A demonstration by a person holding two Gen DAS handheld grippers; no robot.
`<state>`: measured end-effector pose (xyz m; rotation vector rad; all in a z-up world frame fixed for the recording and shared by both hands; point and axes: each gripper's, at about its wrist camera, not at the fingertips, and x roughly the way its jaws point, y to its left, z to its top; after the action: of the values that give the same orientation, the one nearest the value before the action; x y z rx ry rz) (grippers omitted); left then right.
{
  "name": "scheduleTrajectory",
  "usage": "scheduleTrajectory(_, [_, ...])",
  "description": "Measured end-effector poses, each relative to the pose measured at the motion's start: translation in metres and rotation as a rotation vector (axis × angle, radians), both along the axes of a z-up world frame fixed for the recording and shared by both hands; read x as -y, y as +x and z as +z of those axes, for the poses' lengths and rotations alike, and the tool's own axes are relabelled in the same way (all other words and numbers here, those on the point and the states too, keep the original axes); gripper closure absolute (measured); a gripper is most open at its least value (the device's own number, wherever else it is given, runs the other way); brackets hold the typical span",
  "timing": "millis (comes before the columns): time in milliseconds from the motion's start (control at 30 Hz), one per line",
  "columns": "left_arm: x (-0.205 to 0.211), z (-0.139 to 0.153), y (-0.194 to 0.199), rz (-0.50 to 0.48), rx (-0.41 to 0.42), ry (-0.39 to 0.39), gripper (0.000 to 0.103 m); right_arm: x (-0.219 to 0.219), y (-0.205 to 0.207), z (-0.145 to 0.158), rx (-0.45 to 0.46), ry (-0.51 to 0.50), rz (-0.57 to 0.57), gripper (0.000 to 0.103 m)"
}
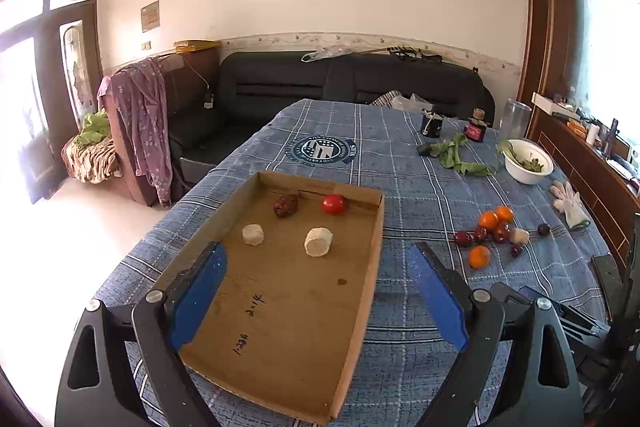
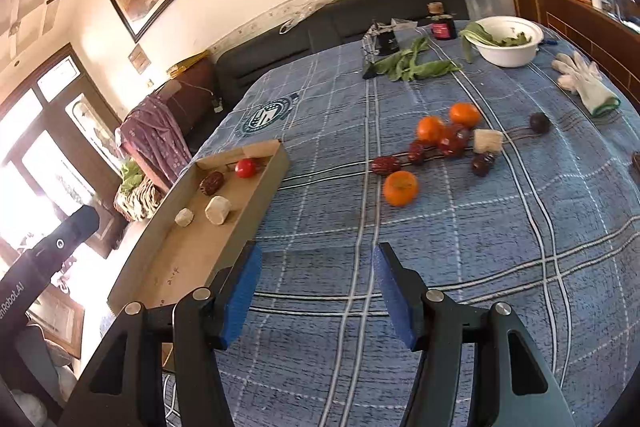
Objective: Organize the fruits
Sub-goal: 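Grasp the tangerine with the left tool while the right tool grasps another yam chunk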
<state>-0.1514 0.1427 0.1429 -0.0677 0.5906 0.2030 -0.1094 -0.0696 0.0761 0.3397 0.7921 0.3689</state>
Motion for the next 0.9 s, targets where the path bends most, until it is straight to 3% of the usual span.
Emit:
scheduleTrajectory(567, [0.022, -0.015, 0.014, -0.073, -0.057, -0.014, 0.011, 0.049, 0.001, -0.02, -0.047, 0.012, -0.074, 0.04])
scheduleTrajectory(900, [0.044, -0.038, 0.043, -0.177, -0.141, -0.093, 0.012, 0.114, 0.02, -0.021, -0.077, -0.103, -0.167, 0.04])
